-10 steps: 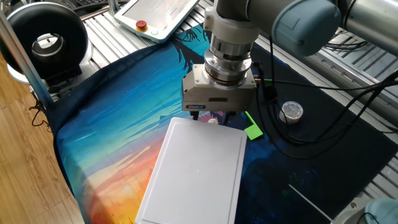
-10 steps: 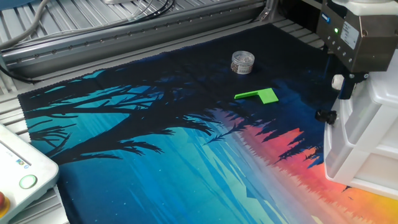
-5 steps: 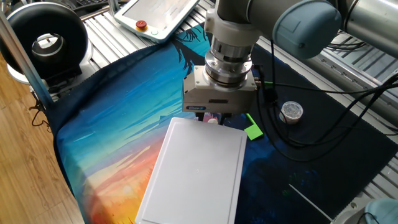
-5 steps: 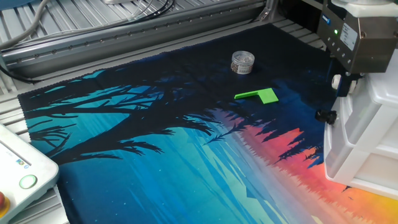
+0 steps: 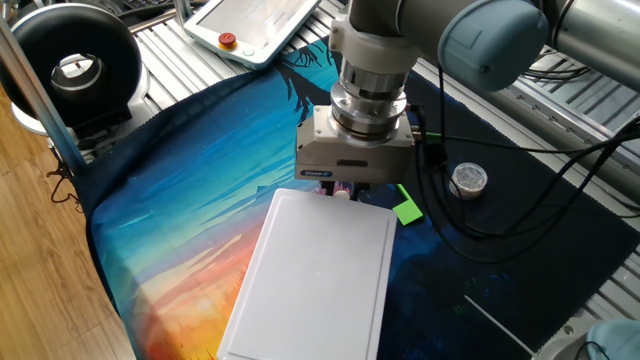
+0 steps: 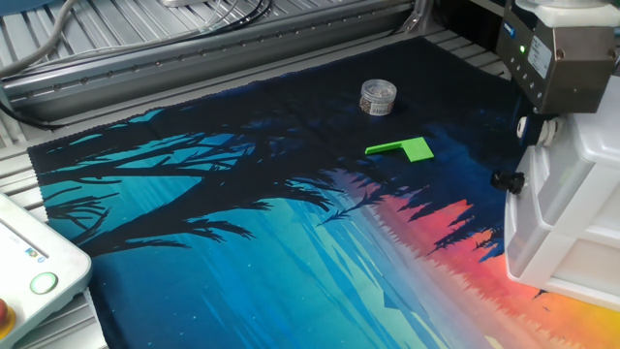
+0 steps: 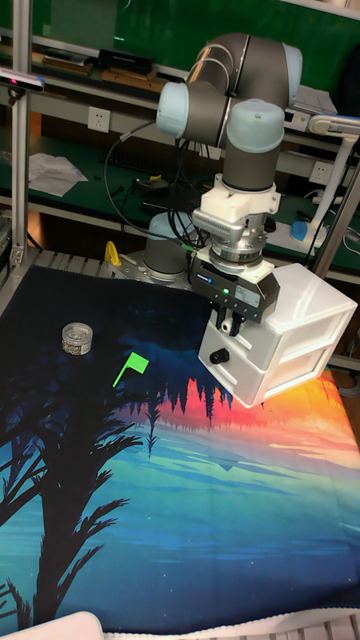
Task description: Grasp the handle and open the drawer
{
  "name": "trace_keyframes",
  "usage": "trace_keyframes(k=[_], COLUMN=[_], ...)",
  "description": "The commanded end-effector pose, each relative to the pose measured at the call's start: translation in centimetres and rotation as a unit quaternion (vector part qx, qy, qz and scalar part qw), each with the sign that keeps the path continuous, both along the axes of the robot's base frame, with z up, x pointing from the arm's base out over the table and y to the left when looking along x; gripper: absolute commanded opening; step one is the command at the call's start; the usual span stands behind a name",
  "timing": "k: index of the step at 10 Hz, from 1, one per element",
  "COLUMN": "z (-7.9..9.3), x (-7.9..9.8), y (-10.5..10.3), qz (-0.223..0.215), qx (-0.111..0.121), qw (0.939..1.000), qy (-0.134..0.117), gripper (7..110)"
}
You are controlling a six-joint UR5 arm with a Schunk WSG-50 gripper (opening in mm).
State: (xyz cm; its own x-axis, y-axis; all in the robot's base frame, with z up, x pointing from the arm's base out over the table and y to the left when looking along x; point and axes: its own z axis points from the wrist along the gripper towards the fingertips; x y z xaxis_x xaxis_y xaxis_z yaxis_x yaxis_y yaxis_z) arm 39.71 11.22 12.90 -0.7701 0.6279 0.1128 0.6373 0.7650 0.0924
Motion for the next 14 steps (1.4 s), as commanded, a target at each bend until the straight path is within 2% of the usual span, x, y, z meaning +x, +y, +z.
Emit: trace_keyframes(k=[1,10,14], z=[0.3,0.1,0.5], x=[0.1,1.2,1.7], y=[-0.2,-1.6,-3.0], qz=[-0.005,0.020,0.046], qx=[0.004,-0.017,-0.026], qw=[1.0000,0.9995,0.9984], qy=[0.002,-0.015,-0.020], gripper=[7,7,7])
